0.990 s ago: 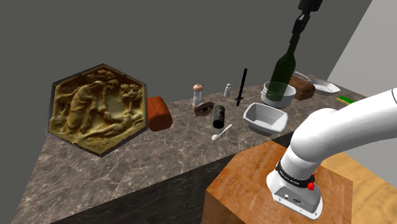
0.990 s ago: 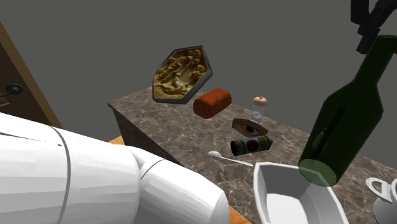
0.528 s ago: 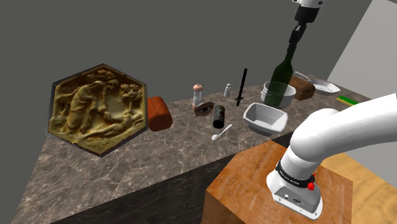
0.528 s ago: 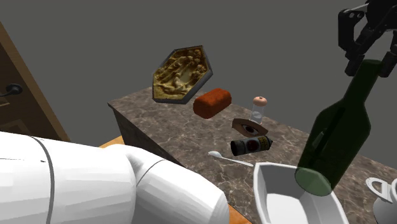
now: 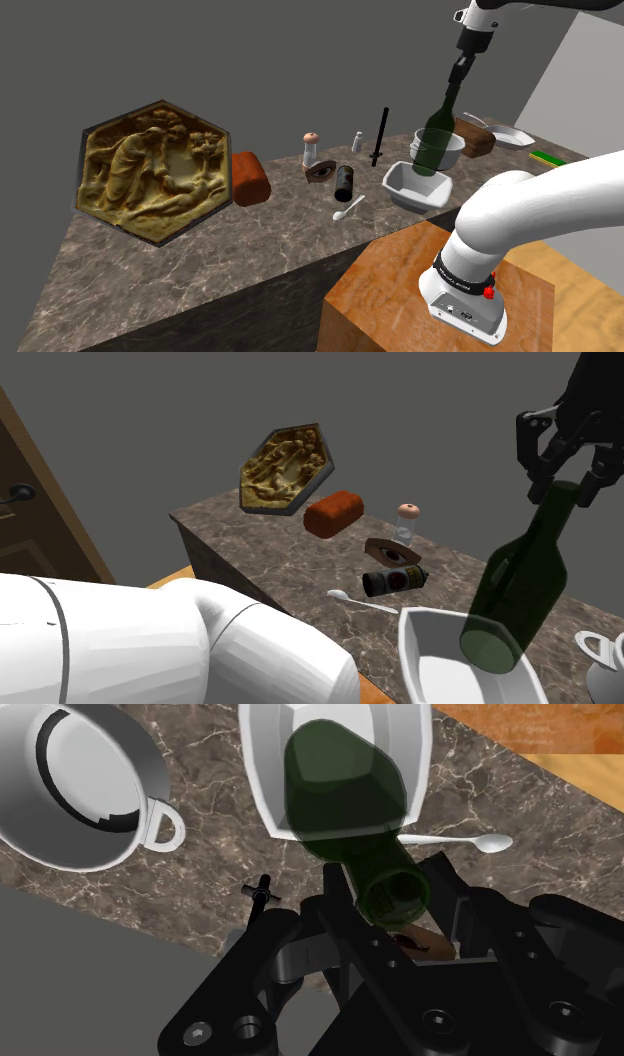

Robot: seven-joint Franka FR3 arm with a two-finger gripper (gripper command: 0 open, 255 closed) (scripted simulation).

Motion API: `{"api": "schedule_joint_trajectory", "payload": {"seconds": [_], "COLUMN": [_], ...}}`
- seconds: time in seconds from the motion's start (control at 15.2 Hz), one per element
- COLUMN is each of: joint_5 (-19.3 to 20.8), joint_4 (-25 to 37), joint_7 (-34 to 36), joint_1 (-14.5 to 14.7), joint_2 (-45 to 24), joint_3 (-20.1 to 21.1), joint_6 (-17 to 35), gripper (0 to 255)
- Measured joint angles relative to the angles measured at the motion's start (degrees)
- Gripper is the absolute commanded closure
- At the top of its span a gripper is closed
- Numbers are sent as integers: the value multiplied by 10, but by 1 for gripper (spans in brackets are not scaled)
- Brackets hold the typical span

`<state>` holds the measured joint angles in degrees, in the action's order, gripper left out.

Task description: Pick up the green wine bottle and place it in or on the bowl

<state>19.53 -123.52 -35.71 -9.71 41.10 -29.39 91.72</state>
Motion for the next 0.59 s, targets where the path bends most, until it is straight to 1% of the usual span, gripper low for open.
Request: {"api": "schedule_joint_trajectory", "payload": {"seconds": [0.46, 0.59], "joint_5": [12, 14], "joint_4": [-63, -68], "joint_7": [7, 7], "joint_1": [-7, -7], "joint_2": [14, 15], "joint_3": [-10, -12], "joint_6": [49, 54], "gripper": [255, 255]}}
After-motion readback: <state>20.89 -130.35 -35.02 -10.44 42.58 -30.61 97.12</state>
